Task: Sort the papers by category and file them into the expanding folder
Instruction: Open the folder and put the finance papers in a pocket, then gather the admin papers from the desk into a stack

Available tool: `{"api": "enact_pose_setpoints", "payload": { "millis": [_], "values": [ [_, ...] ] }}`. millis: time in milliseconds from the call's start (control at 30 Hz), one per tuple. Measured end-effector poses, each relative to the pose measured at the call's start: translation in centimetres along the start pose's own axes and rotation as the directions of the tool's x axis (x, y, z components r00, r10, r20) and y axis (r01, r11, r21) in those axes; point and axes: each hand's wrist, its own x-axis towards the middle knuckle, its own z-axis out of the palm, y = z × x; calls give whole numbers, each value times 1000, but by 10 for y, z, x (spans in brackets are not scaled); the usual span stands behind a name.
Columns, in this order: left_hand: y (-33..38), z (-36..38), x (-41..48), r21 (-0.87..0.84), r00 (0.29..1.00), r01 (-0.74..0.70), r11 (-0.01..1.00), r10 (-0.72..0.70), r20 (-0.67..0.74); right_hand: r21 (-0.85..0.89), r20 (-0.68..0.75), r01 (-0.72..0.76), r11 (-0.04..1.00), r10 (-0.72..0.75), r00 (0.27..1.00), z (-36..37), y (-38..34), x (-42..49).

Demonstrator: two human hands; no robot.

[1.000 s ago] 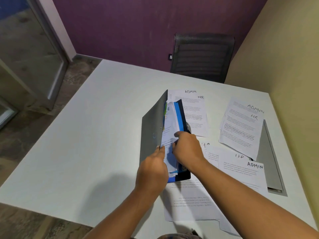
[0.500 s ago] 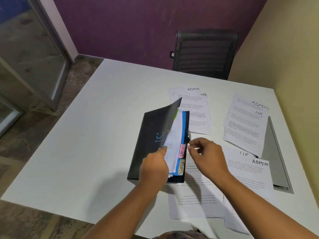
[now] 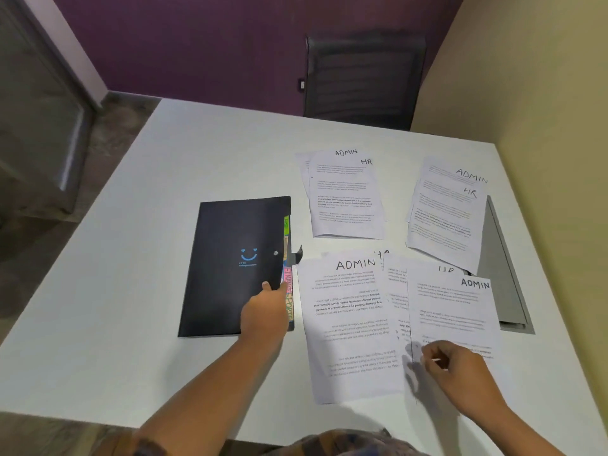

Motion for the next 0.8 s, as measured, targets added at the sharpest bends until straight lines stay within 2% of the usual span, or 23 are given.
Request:
{"api": "enact_pose_setpoints", "payload": {
  "millis": [200, 333, 433, 567, 700, 800],
  "values": [
    [-3, 26, 3, 103, 998, 9, 995, -14, 53, -26, 49, -60, 998, 61, 997, 17, 29, -14],
    [-1, 34, 4, 71, 992, 41, 997, -49, 114, -31, 38, -65, 997, 66, 997, 19, 37, -11],
    [0, 42, -2, 64, 991, 70, 995, -77, 109, -35, 49, -61, 998, 62, 997, 17, 43, -5],
    [5, 52, -8, 38, 990, 85, 996, -88, 111, 61, 33, -67, 996, 65, 997, 10, 47, 3],
    [12, 66, -22, -137, 995, 97, 986, -96, 9, 151, 72, -51, 987, 40, 997, 10, 58, 7],
    [39, 71, -45, -365, 988, 99, 926, -136, -78, 105, 109, -10, 994, -2, 994, -1, 79, 22]
  ]
}}
